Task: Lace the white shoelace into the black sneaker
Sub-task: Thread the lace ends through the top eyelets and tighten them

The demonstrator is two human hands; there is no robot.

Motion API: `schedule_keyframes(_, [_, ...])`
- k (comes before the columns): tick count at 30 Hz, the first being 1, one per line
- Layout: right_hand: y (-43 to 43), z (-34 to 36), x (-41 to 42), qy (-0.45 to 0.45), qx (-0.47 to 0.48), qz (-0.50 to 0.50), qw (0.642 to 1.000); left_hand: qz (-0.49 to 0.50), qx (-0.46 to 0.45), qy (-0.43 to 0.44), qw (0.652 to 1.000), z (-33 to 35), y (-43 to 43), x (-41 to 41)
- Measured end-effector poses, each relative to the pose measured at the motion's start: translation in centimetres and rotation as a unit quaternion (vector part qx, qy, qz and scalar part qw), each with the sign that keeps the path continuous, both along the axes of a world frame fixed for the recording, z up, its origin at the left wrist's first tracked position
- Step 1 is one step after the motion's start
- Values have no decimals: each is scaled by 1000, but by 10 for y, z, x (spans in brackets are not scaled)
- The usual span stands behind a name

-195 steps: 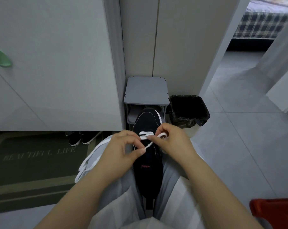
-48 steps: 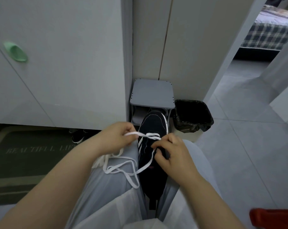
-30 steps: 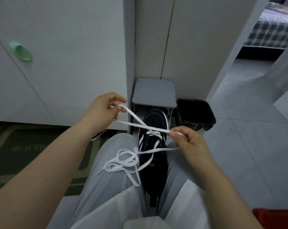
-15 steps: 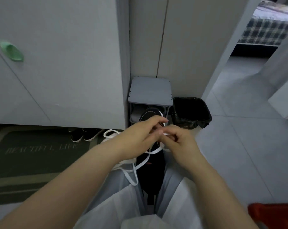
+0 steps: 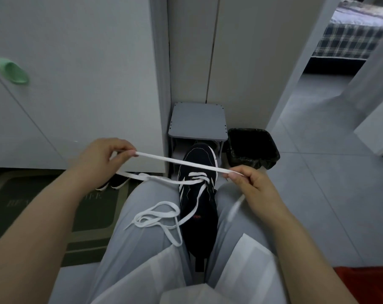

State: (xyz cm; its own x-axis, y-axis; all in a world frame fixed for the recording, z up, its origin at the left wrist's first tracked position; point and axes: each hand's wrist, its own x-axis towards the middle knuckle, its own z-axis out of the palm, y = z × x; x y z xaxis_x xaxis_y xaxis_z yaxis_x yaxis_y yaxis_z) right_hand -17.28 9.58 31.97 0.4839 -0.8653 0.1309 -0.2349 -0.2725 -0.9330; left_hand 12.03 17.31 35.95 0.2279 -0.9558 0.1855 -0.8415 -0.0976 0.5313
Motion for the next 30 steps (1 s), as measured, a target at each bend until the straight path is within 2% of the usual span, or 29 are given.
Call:
schedule_keyframes(3, [-5, -3, -9, 8, -3, -42, 999, 45, 11, -35, 998, -12, 5, 23])
schedule_keyframes(6, [-7, -3, -11, 13, 16, -57, 998, 98, 111, -96, 984, -30, 6, 34])
schedule_keyframes(8, [-3, -1, -6, 32, 11, -32, 999, 98, 161, -139, 972, -38, 4, 22])
schedule_keyframes(10, [5, 2, 4, 39, 21, 10, 999, 43, 115, -98, 988, -40, 1, -4])
schedule_keyframes(12, [13, 3, 18, 56, 32, 58, 996, -69, 37, 9, 997, -29, 2, -43])
schedule_keyframes(14, [20, 4, 29, 81, 21, 108, 991, -180, 48, 100, 977, -18, 1, -82])
schedule_keyframes(16, [23, 6, 35, 82, 18, 135, 987, -233, 82, 133, 960, -14, -2, -107])
schedule_keyframes(21, [17, 3, 21, 53, 49, 89, 993, -186, 97, 68, 975, -17, -7, -95])
schedule_keyframes(27, [11, -6, 16, 14, 100, 55, 993, -149, 124, 75, 978, -15, -2, -81])
schedule_keyframes(30, [12, -9, 22, 18, 110, 18, 994, -141, 125, 16, 982, -19, -1, -83])
